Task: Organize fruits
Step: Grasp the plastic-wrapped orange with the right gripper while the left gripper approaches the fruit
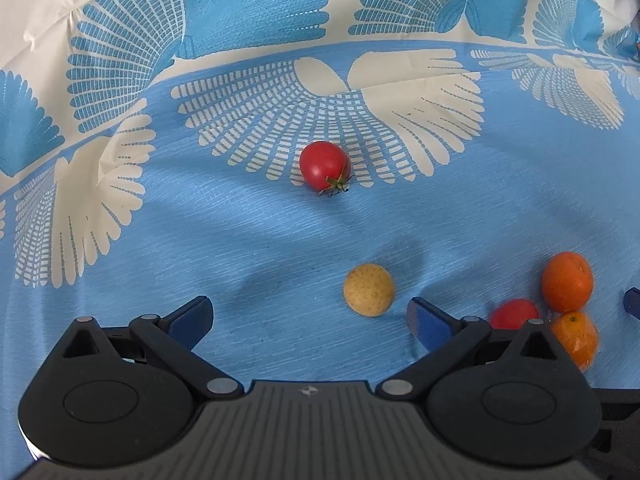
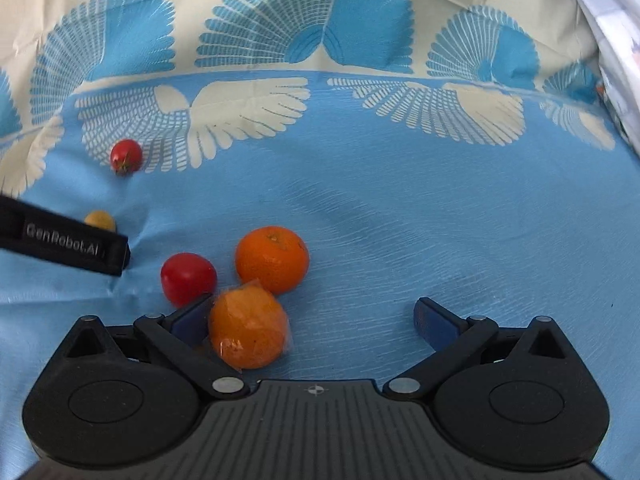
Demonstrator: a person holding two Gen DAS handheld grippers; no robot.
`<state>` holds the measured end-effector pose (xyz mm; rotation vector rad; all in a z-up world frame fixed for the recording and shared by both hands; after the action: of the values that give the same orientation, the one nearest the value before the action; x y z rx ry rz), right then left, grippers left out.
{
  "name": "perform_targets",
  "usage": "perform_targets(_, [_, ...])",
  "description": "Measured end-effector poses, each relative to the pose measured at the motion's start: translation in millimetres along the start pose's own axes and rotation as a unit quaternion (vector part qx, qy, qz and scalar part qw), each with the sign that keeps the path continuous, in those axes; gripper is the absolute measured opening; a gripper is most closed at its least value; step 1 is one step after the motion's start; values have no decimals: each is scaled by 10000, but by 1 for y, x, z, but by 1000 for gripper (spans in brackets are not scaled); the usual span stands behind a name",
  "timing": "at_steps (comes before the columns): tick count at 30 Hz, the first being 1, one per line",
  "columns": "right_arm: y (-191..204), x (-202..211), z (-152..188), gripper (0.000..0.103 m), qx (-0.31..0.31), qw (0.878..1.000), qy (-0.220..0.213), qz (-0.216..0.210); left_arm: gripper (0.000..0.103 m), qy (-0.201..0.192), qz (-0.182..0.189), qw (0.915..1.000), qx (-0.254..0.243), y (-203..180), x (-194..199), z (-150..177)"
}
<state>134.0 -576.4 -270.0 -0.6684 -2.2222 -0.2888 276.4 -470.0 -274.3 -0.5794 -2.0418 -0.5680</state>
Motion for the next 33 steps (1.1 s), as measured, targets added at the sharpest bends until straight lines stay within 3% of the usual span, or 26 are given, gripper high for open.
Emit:
perform_targets(16, [-1, -1, -1, 102, 35, 9999, -162, 22, 103, -63, 17, 9999, -87, -3, 0, -4])
perform_targets(18, [-1, -1, -1, 102, 39, 9997, -233, 38, 97, -73, 91, 9999, -64, -4, 3, -2])
perform_targets(19, [-1, -1, -1, 102, 61, 9996, -265, 38, 75, -113, 316, 9994, -40, -7, 8, -1])
perform_targets(20, [-1, 0, -1, 95, 79, 9995, -310, 15, 46, -131, 598, 9981, -43, -12, 13, 1])
perform_targets(22, [2, 8, -4, 60, 107, 9988, -466, -130, 12, -152, 834, 9960, -272, -22, 22, 3])
perform_targets(23, [5, 14, -6, 38, 137, 9980, -546, -296, 0, -161, 932, 9949, -356, -26, 24, 4])
perform_targets(30, [-16, 24, -12, 37, -77, 9976, -688, -45, 0, -281, 1010, 9942, -246, -26, 33, 4])
perform_targets(31, [-21, 25, -12, 37, -125, 9975, -698, 21, 3, -247, 1003, 9944, -238, -25, 32, 4])
perform_targets(33, [-27, 24, -10, 37, -129, 9976, -675, 101, 18, -113, 1150, 9929, -274, -28, 29, 5])
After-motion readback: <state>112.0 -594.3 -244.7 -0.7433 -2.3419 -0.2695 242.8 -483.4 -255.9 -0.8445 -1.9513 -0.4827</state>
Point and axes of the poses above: each gripper's, at about its wrist camera, not at the fingertips, and x roughly against the way its jaws point, y to its left, z to its underside, the point moved 9 cm from there along -x, roughly the way its jaws point
